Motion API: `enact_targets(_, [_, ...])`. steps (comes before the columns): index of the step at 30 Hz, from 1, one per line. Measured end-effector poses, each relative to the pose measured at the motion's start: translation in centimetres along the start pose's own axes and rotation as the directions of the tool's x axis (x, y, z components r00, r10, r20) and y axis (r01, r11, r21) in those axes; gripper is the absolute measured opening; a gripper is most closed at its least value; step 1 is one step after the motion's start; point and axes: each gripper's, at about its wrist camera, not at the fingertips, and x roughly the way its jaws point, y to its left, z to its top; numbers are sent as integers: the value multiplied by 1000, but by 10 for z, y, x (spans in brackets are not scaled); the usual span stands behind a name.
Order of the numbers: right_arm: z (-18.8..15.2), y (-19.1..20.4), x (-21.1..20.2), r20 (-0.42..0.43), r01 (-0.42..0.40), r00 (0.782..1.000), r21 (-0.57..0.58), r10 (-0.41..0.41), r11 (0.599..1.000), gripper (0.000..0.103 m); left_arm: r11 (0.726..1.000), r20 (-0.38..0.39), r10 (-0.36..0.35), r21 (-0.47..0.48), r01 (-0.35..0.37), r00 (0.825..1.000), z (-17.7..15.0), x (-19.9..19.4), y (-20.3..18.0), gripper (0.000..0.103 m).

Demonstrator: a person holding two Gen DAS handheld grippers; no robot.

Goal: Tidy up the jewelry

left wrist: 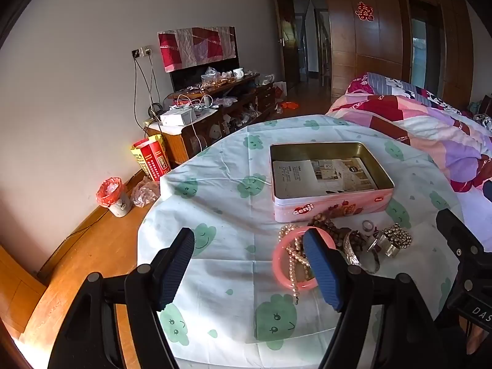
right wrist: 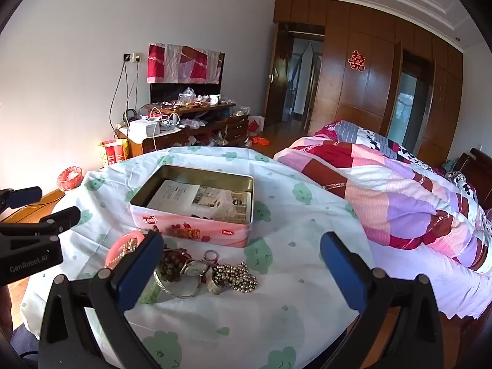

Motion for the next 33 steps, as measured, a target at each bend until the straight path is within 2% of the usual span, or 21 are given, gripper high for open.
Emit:
enact_targets(1, [0,0,0,-2,-1,1000,1,1,1000,103,1000,14,16,23,-16,1000,0,-1,-2,74])
enact_targets(33, [-6,2,4,-18,-11,1000,15,12,1000,103,999,10,38,7,-38,999,-1,3,3,74])
